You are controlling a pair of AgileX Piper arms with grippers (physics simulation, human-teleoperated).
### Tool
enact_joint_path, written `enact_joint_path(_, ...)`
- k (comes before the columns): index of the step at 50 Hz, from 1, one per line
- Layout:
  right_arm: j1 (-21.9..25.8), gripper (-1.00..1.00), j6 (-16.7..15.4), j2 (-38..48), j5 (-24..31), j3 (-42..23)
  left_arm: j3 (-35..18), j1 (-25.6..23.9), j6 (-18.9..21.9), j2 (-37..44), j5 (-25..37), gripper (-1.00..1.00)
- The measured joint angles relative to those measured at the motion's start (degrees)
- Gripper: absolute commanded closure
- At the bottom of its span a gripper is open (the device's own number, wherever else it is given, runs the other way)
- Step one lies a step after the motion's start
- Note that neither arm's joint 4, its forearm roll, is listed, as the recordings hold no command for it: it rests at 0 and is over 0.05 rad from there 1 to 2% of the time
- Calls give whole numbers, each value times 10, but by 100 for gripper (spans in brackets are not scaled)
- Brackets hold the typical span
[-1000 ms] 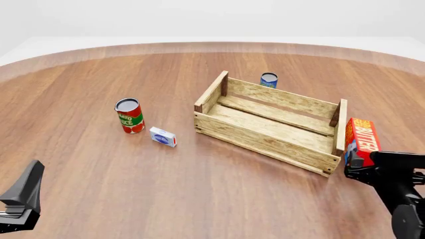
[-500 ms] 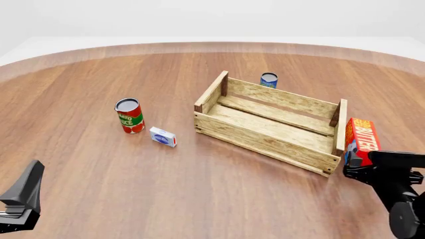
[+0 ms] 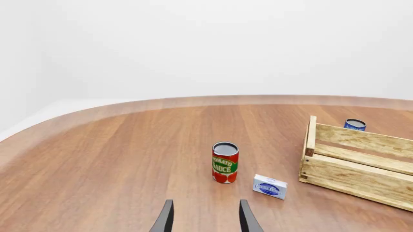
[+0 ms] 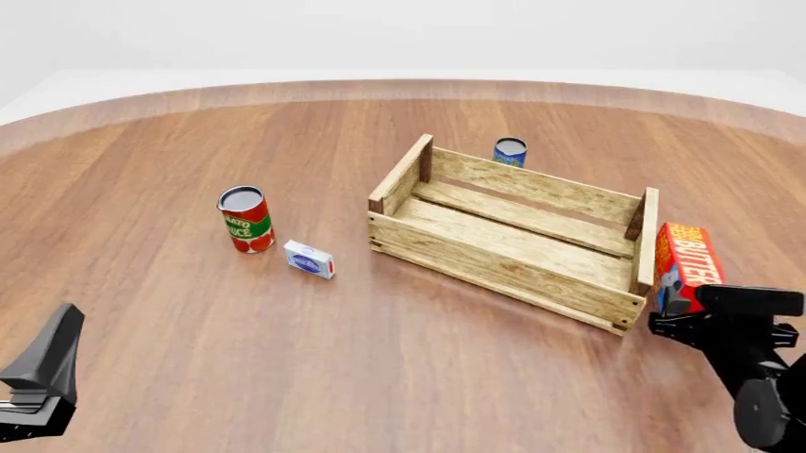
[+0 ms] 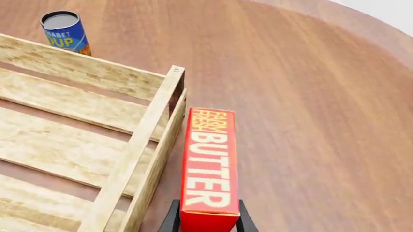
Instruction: Pick up the butter and put it in the tray.
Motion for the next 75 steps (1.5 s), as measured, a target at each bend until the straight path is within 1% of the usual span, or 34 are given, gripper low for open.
enact_joint_path(25, -2, 100, -5, -20, 3, 13, 0, 0, 0, 0, 0, -100)
enact_joint_path(33, -3, 100, -3, -46, 7, 23, 0, 0, 0, 0, 0, -100)
enact_joint_path(43, -6, 100, -1, -103, 32, 37, 0, 0, 0, 0, 0, -100)
enact_joint_path(49, -10, 100, -1, -148, 58, 45, 0, 0, 0, 0, 0, -100)
enact_joint_path(55, -12, 100, -1, -205, 96, 52, 0, 0, 0, 0, 0, -100)
enact_joint_path(75, -13, 100, -3, -418, 264, 59, 0, 0, 0, 0, 0, -100)
